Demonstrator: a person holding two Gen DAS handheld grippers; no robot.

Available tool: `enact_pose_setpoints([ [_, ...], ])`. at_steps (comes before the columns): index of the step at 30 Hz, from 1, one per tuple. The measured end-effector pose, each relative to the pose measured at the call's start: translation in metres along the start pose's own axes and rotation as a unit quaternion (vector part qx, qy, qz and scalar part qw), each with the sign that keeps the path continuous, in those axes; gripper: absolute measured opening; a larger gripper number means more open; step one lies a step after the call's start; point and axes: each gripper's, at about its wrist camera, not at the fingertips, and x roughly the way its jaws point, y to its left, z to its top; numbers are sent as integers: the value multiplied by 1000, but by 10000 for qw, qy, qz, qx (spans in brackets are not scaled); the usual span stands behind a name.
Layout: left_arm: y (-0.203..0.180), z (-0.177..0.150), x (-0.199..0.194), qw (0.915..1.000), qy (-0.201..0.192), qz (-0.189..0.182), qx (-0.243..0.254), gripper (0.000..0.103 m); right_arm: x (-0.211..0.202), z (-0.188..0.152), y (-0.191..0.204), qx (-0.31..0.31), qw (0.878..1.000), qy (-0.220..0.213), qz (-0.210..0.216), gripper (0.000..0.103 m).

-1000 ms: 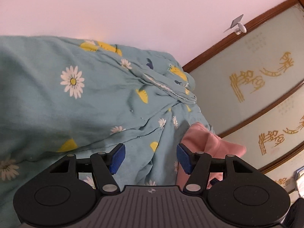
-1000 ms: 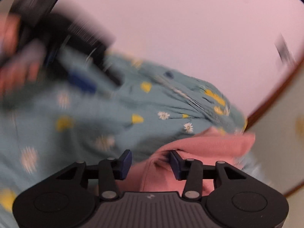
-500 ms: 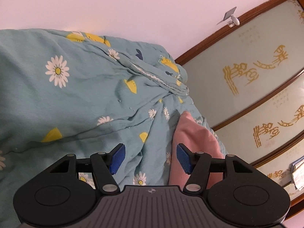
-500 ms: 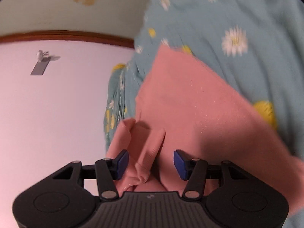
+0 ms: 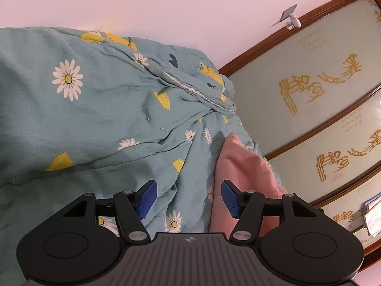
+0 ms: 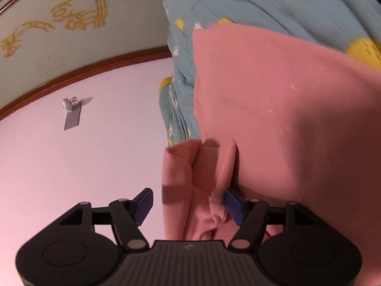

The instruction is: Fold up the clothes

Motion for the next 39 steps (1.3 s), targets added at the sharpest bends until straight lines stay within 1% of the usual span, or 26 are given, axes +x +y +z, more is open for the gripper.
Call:
enact_pose_setpoints([
  [5, -1, -1, 0, 10000, 12, -29, -28, 58, 11, -5, 15, -331, 9982, 227, -456, 66],
  [6, -1, -1, 0, 10000, 17, -30, -38, 58, 13, -5, 18, -408, 9978, 195, -491, 60],
  [7, -1, -1, 0, 10000, 20, -29, -43, 58, 15, -6, 21, -493, 9973, 150, -516, 31],
  [8, -1, -1, 0, 10000, 25, -27, -51, 58, 15, -6, 27, -684, 9960, 86, -569, 11],
  [10, 0, -1, 1, 10000, 46, -30, -72, 58, 16, -5, 41, -1164, 9906, -68, -711, 12],
  [11, 0, -1, 1, 9999, 53, -31, -80, 58, 16, -5, 52, -1487, 9854, -155, -817, 12],
  [12, 1, -1, 1, 9999, 52, -28, -86, 58, 15, -4, 68, -1928, 9760, -256, -982, 11],
  [16, 3, 0, 2, 9999, 49, 7, -129, 58, 15, 0, 124, -3436, 9245, -456, -1587, 11],
  [17, 3, 0, 2, 9999, 54, 13, -131, 58, 18, 2, 142, -3892, 9015, -460, -1838, 11],
  [19, 3, -1, 4, 9999, 88, 6, -120, 58, 31, 3, 167, -4840, 8396, -363, -2440, 11],
  [20, 2, -2, 5, 9999, 101, 3, -112, 58, 39, 3, 176, -5267, 8048, -303, -2720, 11],
  [21, 2, -2, 6, 9999, 116, 1, -92, 58, 46, 6, 180, -5534, 7762, -175, -3015, 12],
  [22, 0, -3, 7, 9999, 143, -3, -62, 58, 52, 10, 179, -5602, 7629, -102, -3225, 12],
  [23, 0, -4, 8, 9999, 167, -9, -36, 58, 55, 15, 176, -5589, 7559, -159, -3406, 13],
  [25, -2, -6, 11, 9997, 222, -9, 27, 58, 59, 27, 170, -5523, 7392, -346, -3839, 21],
  [26, -2, -6, 11, 9997, 232, -14, 31, 58, 54, 35, 166, -5367, 7476, -499, -3881, 26],
  [27, -2, -7, 12, 9997, 239, -15, 27, 58, 42, 46, 161, -5027, 7805, -589, -3668, 33],
  [28, -1, -7, 12, 9997, 246, -11, 17, 58, 30, 57, 154, -4604, 8200, -588, -3350, 33],
  [29, -1, -7, 13, 9997, 250, -7, 7, 58, 23, 66, 148, -4253, 8487, -486, -3107, 32],
  [30, 0, -7, 13, 9997, 251, -1, -2, 58, 21, 71, 143, -4074, 8618, -363, -2999, 29],
  [31, 0, -8, 13, 9997, 252, 3, -11, 58, 20, 74, 139, -3978, 8683, -284, -2949, 24],
  [32, 0, -8, 13, 9997, 259, 4, -23, 58, 21, 75, 136, -4025, 8645, -204, -3002, 23],
  [33, 0, -8, 13, 9996, 270, -2, -35, 58, 23, 72, 134, -4185, 8522, -124, -3137, 23],
  [34, -1, -9, 13, 9996, 280, -6, -39, 58, 27, 73, 132, -4267, 8454, -58, -3212, 23],
  [37, -2, -9, 12, 9996, 284, -7, 2, 58, 35, 72, 130, -4349, 8444, 149, -3124, 23],
  [39, -2, -9, 12, 9996, 276, -7, -3, 58, 44, 66, 128, -4518, 8280, 267, -3310, 23],
])
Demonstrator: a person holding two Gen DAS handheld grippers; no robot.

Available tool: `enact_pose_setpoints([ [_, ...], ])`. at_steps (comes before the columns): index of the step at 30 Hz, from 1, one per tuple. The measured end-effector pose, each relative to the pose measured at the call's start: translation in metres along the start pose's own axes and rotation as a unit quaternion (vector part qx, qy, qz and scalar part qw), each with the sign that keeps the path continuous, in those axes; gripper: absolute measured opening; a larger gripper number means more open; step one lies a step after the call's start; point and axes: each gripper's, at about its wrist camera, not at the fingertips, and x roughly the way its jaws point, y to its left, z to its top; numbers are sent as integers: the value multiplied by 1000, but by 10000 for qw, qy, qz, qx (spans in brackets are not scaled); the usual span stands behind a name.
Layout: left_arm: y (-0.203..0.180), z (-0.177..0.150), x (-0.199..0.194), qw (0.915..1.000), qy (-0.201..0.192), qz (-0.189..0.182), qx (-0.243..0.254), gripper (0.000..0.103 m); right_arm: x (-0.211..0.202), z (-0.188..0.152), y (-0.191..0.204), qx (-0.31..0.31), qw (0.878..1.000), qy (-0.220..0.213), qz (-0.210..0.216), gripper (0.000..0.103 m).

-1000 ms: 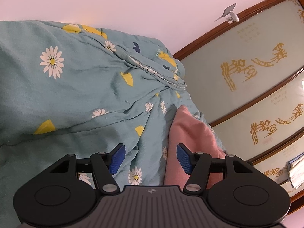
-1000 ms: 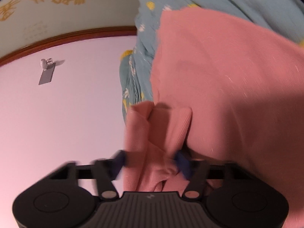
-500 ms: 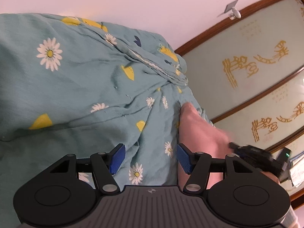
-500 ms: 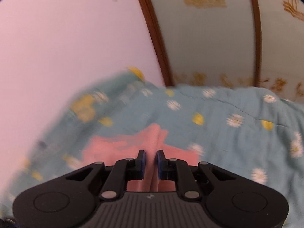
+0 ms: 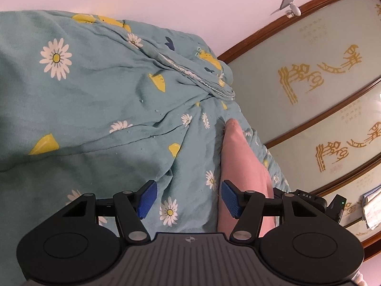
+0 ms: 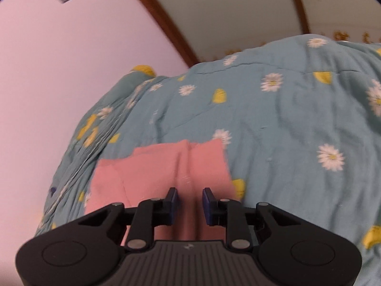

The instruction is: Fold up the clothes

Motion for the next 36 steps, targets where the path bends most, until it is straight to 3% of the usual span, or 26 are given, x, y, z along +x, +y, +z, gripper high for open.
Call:
enact_pose_setpoints([
  [1, 1, 0, 0, 10000, 4, 3, -11, 58, 2, -3, 4, -136, 9999, 76, -72, 20],
  [3, 2, 0, 1, 10000, 9, 16, -33, 58, 4, -9, 19, -588, 9981, 102, -183, 2],
  [6, 3, 1, 1, 10000, 16, 24, -64, 58, -14, -15, 37, -1055, 9929, -214, -510, 2],
  [10, 2, 2, -2, 10000, -24, 4, -58, 58, -37, -7, 34, -1038, 9909, -492, -698, 2],
  [12, 1, 2, -1, 10000, -2, -8, -50, 58, -30, -6, 23, -869, 9911, -395, -925, 2],
  [15, -1, -1, 0, 10000, 66, -38, -25, 58, -19, -10, 4, -509, 9924, -310, -1076, 9],
  [17, -2, -2, 0, 10000, 86, -41, -8, 58, -17, -16, -8, -200, 9937, -330, -1052, 20],
  [18, -2, -2, 0, 10000, 86, -41, -4, 58, -20, -17, -13, -69, 9935, -358, -1076, 32],
  [19, -2, -1, 0, 10000, 88, -42, -7, 58, -24, -19, -16, 3, 9930, -391, -1117, 35],
  [23, -1, 0, 2, 9999, 94, -52, -65, 58, -72, -38, -28, 156, 9956, -521, -766, 35],
  [25, -3, -1, 3, 9999, 112, -63, -22, 58, -93, -58, -32, 217, 9989, -132, -381, 34],
  [27, -7, -3, 3, 9998, 127, -52, 121, 58, -110, -87, -34, 283, 9988, 151, -357, 35],
  [31, -16, -8, 2, 9991, 196, -71, 357, 58, -135, -139, -47, 852, 9963, -85, -19, 35],
  [34, -26, -14, 3, 9966, 280, -12, 774, 58, -145, -171, -55, 1700, 9837, -588, -40, 37],
  [36, -34, -20, 2, 9934, 299, 46, 1102, 58, -158, -203, -62, 2741, 9532, -1219, 371, 37],
])
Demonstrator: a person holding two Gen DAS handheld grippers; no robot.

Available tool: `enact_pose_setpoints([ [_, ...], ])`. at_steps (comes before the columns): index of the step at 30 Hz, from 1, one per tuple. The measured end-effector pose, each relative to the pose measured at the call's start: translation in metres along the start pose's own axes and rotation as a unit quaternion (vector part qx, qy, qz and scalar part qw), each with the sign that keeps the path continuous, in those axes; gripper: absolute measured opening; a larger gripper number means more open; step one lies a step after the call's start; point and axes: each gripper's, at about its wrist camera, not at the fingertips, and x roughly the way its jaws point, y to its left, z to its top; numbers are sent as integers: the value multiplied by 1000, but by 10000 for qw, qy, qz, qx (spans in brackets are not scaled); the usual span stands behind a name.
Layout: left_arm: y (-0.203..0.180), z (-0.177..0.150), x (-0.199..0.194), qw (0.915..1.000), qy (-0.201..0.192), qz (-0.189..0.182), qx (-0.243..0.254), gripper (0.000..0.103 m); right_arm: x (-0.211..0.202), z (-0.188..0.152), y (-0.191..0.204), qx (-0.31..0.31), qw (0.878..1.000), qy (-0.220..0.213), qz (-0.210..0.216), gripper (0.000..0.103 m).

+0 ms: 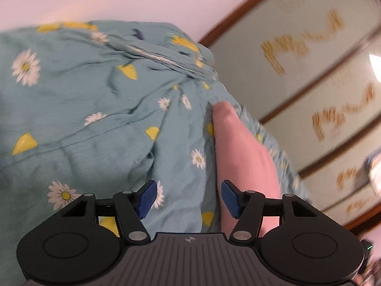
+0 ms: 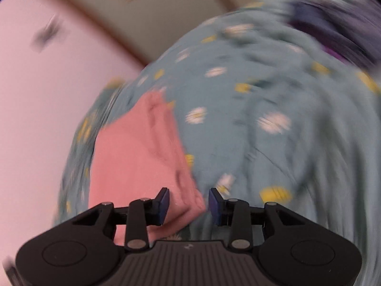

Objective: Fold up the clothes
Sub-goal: 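Pinch and smooth the folded sweatshirt edge with the right gripper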

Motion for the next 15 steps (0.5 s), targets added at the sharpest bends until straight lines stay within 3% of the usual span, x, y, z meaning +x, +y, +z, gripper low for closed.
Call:
enact_pose_setpoints([
  [2, -12, -7, -1, 9992, 18, 28, 395, 59, -5, -20, -18, 937, 9921, -235, 800, 37],
  [4, -20, -15, -3, 9971, -45, 43, 760, 60, -1, -33, -31, 1468, 9821, -370, 1121, 37],
  [7, -30, -24, -6, 9924, -181, 94, 1211, 60, 7, -40, -40, 1535, 9810, -545, 1053, 38],
  [15, -36, -29, -1, 9898, -276, 103, 1392, 62, 31, -38, -52, 1635, 9771, -494, 1266, 38],
])
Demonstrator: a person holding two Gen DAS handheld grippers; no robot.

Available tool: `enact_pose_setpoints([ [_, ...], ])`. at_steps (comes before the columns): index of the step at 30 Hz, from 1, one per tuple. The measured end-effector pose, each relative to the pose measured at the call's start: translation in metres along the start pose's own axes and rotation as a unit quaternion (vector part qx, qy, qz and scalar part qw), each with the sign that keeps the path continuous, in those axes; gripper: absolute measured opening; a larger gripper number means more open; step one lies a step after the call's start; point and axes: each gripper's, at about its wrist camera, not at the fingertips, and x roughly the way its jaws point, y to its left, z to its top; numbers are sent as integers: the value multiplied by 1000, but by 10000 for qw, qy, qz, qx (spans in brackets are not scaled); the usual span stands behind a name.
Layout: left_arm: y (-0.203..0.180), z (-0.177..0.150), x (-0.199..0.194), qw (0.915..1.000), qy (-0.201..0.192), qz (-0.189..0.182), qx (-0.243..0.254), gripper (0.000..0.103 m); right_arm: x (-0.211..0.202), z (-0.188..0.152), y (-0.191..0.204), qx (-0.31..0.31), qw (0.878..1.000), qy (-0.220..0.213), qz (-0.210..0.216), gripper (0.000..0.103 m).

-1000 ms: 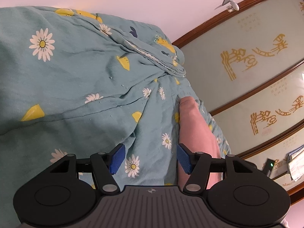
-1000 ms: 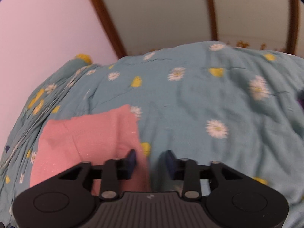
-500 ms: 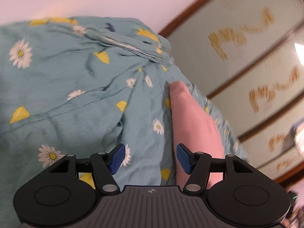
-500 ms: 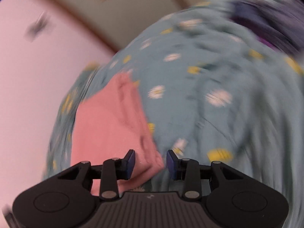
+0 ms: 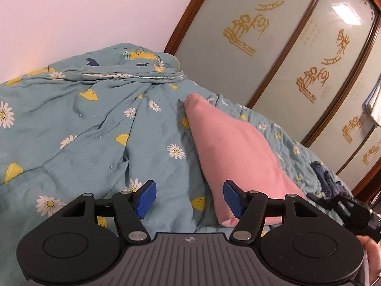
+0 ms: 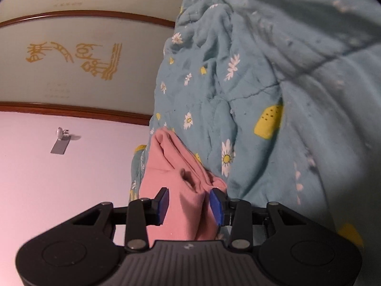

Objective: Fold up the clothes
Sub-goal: 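Pinch and smooth the folded sweatshirt edge with the right gripper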

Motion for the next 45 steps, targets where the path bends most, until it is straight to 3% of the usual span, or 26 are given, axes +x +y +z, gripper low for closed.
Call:
enact_pose_setpoints([
  [2, -1, -3, 6, 9999, 77, 37, 68, 62, -1, -1, 5, -215, 9998, -10, -27, 33],
  [3, -2, -4, 8, 9999, 116, 39, 93, 62, -2, -2, 9, -351, 9994, -24, -65, 15],
  [4, -3, -5, 10, 9998, 148, 41, 115, 62, -3, -3, 13, -486, 9988, -39, -102, 7],
  [8, -5, -9, 16, 9993, 277, 49, 259, 62, -12, -3, 28, -922, 9948, -227, -360, 7],
  [11, -6, -11, 17, 9991, 316, 48, 295, 62, -16, 1, 23, -848, 9950, -252, -462, 7],
  [14, -5, -12, 16, 9990, 352, 15, 259, 62, -11, 6, 5, -391, 9979, -77, -506, 15],
  [16, -6, -13, 16, 9988, 355, 36, 328, 62, -19, 6, 4, -286, 9981, -216, -509, 32],
  [19, -8, -14, 15, 9986, 334, 70, 413, 62, -30, 8, 12, -502, 9969, -352, -497, 36],
  [23, -9, -15, 15, 9985, 350, 77, 414, 62, -24, 10, 9, -360, 9991, 66, -199, 36],
  [26, -10, -16, 14, 9984, 364, 81, 414, 62, -16, 5, 9, -391, 9988, 180, -217, 36],
  [27, -10, -16, 14, 9984, 363, 99, 427, 62, -14, 3, 11, -453, 9985, 182, -232, 36],
  [28, -11, -17, 13, 9983, 360, 107, 437, 62, -13, 2, 13, -546, 9981, 156, -226, 29],
  [30, -12, -19, 13, 9982, 375, 123, 458, 62, -15, -1, 20, -819, 9961, 56, -316, 5],
  [32, -12, -20, 13, 9980, 405, 149, 464, 62, -16, -1, 22, -822, 9959, 66, -383, 5],
  [35, -13, -22, 13, 9978, 428, 172, 482, 62, -21, -1, 14, -423, 9976, 135, -539, 16],
  [36, -14, -23, 13, 9976, 423, 185, 507, 62, -25, -1, 9, -307, 9977, 80, -595, 27],
  [38, -17, -25, 12, 9972, 405, 211, 585, 62, -27, -1, 5, -102, 9991, 45, -397, 31],
  [40, -25, -27, 12, 9960, 349, 239, 787, 62, -26, 0, 4, 29, 9998, 56, -162, 48],
  [45, -36, -33, 9, 9928, 298, 237, 1136, 63, -12, -1, 2, 29, 9996, 150, -220, 51],
])
